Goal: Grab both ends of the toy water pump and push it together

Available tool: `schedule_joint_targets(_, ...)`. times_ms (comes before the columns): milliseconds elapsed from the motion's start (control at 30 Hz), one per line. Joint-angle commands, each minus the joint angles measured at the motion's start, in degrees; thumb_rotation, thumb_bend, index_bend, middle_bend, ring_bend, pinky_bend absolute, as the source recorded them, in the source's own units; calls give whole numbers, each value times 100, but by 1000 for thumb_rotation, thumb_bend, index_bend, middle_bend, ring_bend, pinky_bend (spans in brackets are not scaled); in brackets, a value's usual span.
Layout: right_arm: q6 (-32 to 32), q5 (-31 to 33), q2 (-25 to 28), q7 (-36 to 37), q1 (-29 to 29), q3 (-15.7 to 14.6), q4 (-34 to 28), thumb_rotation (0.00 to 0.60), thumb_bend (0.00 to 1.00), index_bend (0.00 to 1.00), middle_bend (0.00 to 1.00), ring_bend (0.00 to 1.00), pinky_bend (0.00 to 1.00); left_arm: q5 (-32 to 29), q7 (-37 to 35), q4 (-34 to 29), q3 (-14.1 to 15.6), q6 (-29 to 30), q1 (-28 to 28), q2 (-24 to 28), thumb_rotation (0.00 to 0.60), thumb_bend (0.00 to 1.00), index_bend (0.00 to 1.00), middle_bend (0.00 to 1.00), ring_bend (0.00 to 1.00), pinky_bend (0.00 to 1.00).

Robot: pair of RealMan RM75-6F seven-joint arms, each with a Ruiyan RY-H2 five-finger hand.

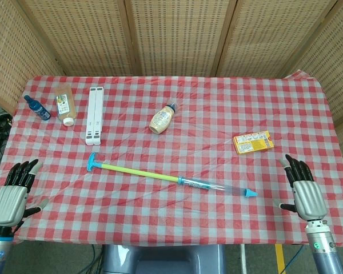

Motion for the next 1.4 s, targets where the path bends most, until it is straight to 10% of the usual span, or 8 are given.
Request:
schedule_joint_targets(33,-5,1,0,2,-1,4,5,600,211,0,0,0,0,3,18,2,-8,-14,5,-8,600,208,0,0,0,0)
schedule_joint_targets(800,-144,153,134,269,-7,109,-26,600,211,0,0,0,0,-220,320,-242,-343,-407,-208,7,600,214,4,2,1,0)
schedule_joint_targets(1100,-303,264,189,303,21,130,0,600,211,0,0,0,0,-992,1165,-650,-1101,-1321,-1032,-195,600,248,292,710,649,565)
schedule_joint_targets(1400,-470,453,165,310,69,201,95,600,210,0,0,0,0,-2494,2273,-727,-1606,-2631,-2067,-346,600,264,477,892,807,717)
